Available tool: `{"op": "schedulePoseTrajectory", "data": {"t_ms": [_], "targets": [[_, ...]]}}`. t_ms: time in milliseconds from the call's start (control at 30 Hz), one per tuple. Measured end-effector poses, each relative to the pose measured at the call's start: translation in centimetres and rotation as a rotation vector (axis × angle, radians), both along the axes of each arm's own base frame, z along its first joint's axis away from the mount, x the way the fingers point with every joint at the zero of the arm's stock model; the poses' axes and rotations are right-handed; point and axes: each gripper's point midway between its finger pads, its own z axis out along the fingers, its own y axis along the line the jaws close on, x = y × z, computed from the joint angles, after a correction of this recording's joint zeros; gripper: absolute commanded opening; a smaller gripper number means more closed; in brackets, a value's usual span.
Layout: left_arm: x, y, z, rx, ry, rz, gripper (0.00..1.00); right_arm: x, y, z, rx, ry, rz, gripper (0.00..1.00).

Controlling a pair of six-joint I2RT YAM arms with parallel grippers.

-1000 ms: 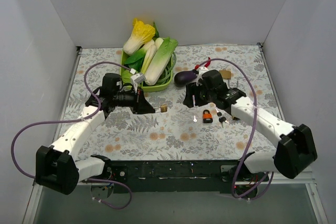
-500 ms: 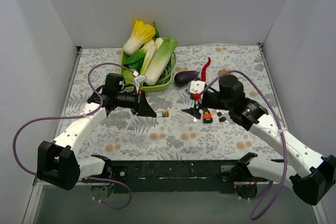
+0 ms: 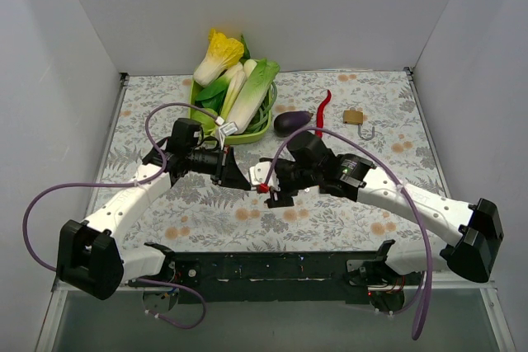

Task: Lock with the key
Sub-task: Place the lock at the center of the board.

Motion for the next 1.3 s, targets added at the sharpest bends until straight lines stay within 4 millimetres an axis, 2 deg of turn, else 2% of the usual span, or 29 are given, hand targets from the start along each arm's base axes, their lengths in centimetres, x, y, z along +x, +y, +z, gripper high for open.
{"op": "schedulePoseTrajectory", "data": {"t_ms": [267, 367, 400, 433, 500, 567, 633, 667, 733, 767, 833, 867, 900, 967, 1067, 1133, 1300], "targets": [[-0.2, 0.0, -0.5, -0.003, 0.036, 0.013, 0.00, 0.6, 0.4, -1.2, -0.063, -0.085, -0.025, 0.47], [-0.4, 0.0, -0.5, -0.006, 0.039, 0.015, 0.00, 1.0, 0.3, -1.6, -0.084, -0.105, -0.042, 0.50], [-0.4, 0.0, -0.5, -0.007, 0.040, 0.016, 0.00, 1.1, 0.3, -1.7, -0.089, -0.107, -0.047, 0.58], [-0.4, 0.0, -0.5, -0.008, 0.039, 0.017, 0.00, 1.2, 0.3, -1.9, -0.097, -0.112, -0.053, 0.61], [-0.3, -0.1, -0.4, -0.011, 0.036, 0.018, 0.00, 1.5, 0.3, -2.2, -0.112, -0.118, -0.064, 0.59], [-0.3, -0.1, -0.3, -0.014, 0.032, 0.019, 0.00, 1.7, 0.2, -2.5, -0.122, -0.123, -0.068, 0.52], [-0.3, -0.1, -0.2, -0.016, 0.031, 0.020, 0.00, 1.9, 0.2, -2.6, -0.129, -0.127, -0.077, 0.36], [-0.3, -0.1, -0.2, -0.016, 0.031, 0.021, 0.00, 1.9, 0.2, -2.7, -0.129, -0.127, -0.078, 0.24], [-0.2, -0.1, -0.1, -0.017, 0.026, 0.024, 0.01, 1.9, 0.2, -2.7, -0.131, -0.125, -0.086, 0.12], [-0.2, -0.1, -0.1, -0.017, 0.026, 0.024, 0.09, 1.9, 0.2, -2.7, -0.131, -0.123, -0.091, 0.02], [-0.3, -0.1, -0.2, -0.016, 0.029, 0.026, 0.32, 1.9, 0.1, -2.7, -0.134, -0.121, -0.097, 0.01], [-0.2, -0.1, -0.3, -0.016, 0.029, 0.028, 0.49, 2.0, 0.1, -2.7, -0.134, -0.117, -0.106, 0.01], [-0.2, -0.1, -0.3, -0.015, 0.032, 0.031, 0.61, 2.1, 0.1, -2.7, -0.134, -0.113, -0.116, 0.01], [0.0, 0.0, -0.5, -0.007, 0.036, 0.047, 0.80, 2.2, 0.1, -2.8, -0.131, -0.087, -0.145, 0.01], [0.8, 0.4, -0.7, 0.007, 0.047, 0.092, 0.93, 2.9, -0.3, -3.4, -0.136, 0.006, -0.227, 0.01], [1.8, 1.1, -0.8, 0.018, 0.051, 0.146, 0.98, 4.3, -1.2, -4.0, -0.141, 0.094, -0.319, 0.01], [4.6, 3.3, -0.9, 0.043, 0.042, 0.295, 0.98, 7.7, -4.6, -6.6, -0.140, 0.364, -0.645, 0.01]]}}
